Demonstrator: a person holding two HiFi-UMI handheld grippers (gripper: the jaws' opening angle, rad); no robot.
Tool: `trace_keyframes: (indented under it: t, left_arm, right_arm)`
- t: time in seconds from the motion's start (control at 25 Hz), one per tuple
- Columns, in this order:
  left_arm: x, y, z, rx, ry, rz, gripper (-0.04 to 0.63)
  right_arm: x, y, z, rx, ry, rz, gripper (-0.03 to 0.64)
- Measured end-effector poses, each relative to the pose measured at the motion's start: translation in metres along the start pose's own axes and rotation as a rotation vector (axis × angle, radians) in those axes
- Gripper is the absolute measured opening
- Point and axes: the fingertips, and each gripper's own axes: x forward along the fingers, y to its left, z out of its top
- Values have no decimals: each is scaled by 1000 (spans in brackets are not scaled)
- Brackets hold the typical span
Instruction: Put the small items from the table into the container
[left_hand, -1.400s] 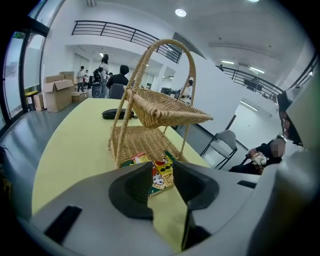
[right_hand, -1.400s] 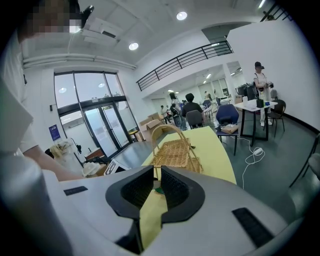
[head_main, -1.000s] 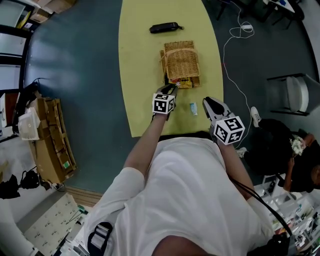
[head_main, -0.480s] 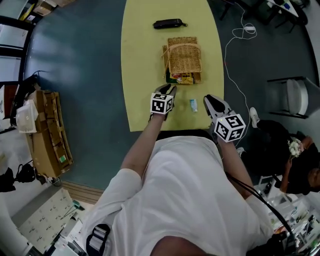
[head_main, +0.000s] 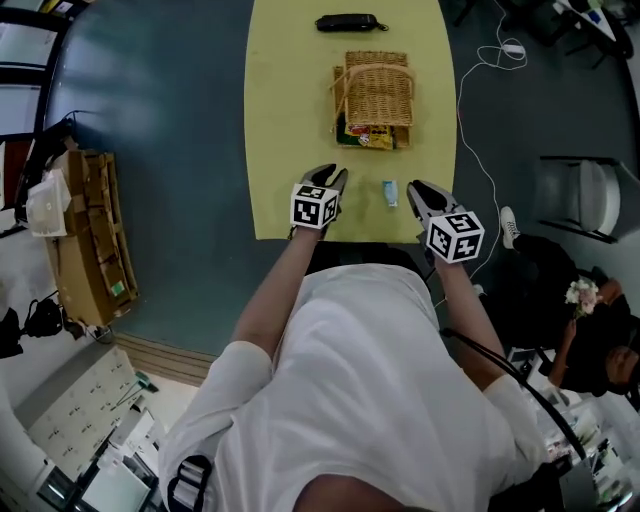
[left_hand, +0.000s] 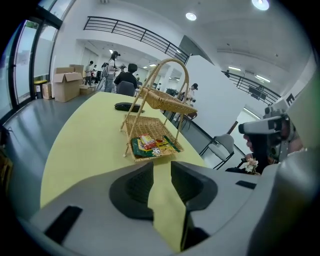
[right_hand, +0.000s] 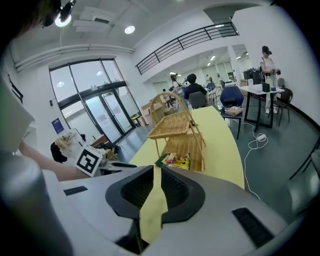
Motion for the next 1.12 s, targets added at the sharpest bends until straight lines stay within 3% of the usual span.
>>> trace_keyframes:
  t: [0.28, 0.64, 1.12]
  left_arm:
    - [-24, 6, -23, -15, 18, 19, 109]
    - [-36, 2, -56, -48, 40, 51, 109]
    - [-63, 19, -85, -120, 70, 95, 109]
  right_arm:
    - [62, -35, -77, 20, 214, -21, 57]
    - [110, -77, -164, 80, 470, -62, 142]
    - [139, -75, -203, 58, 622, -202, 173]
